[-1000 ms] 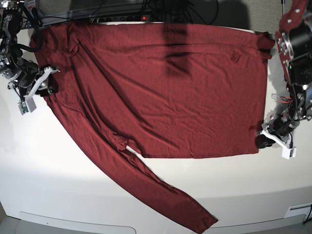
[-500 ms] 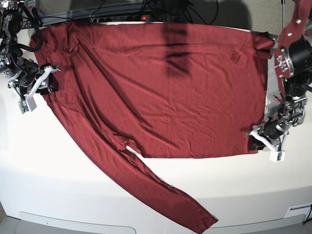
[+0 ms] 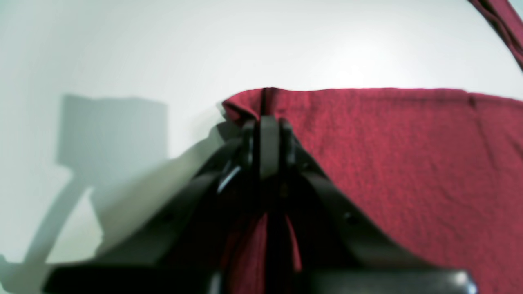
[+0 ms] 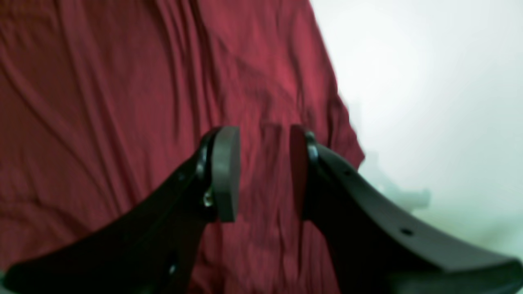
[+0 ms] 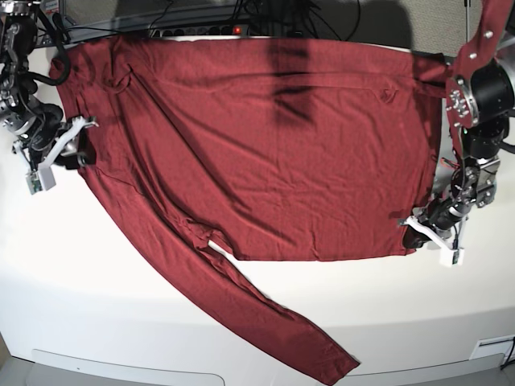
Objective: Fold the T-shirt properly
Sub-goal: 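Move the left gripper down along the shirt side to the hem corner, then move the right gripper down along the shirt side toward the sleeve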
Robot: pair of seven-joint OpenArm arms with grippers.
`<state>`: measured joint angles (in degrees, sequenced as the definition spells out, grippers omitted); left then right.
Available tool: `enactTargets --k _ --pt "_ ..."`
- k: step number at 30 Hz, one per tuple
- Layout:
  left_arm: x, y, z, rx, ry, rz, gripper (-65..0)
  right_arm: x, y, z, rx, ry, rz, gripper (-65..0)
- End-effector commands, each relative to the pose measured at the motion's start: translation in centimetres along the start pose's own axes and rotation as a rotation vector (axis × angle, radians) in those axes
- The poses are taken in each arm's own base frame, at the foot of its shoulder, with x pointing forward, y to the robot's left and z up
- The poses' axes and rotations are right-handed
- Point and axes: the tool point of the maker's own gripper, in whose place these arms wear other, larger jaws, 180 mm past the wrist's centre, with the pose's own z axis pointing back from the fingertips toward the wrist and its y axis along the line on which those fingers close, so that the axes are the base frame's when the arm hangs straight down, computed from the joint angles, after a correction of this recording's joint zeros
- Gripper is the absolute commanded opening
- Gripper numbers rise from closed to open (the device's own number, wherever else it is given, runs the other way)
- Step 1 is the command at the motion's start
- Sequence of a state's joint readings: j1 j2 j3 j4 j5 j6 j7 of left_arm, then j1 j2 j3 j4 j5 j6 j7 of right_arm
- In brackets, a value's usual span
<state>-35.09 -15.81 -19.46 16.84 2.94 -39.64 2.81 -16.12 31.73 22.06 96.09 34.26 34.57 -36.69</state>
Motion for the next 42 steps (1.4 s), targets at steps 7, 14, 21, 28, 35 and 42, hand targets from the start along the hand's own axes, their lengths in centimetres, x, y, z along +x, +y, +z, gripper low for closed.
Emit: enactTargets --k 7,14,21,28,35,42 --pt "2.1 1.0 0.5 0.007 -0.047 0.050 -65.0 7.3 -2.5 -0.9 -0.038 -0.142 0.030 -43.9" --pt "1.9 0.7 0.4 0.004 -0.036 0.050 -65.0 10.2 -2.6 -8.1 0.024 -0.030 0.042 -43.9" --pt "1.9 0.7 0.4 0.004 -0.037 0.050 -65.0 14.2 -3.3 -12.8 0.050 0.079 0.061 -43.7" --pt "1.8 0.6 0.3 0.001 -0.037 0.051 -65.0 15.3 -4.0 -16.3 0.002 0.190 0.087 -43.7" --pt "1.7 0.6 0.3 0.002 -0.035 0.052 -65.0 13.8 -2.0 -18.8 0.002 0.277 0.198 -43.7" --pt "1.7 0.7 0.4 0.003 -0.044 0.052 -65.0 12.2 -1.6 -19.4 0.001 0.294 0.194 -43.7"
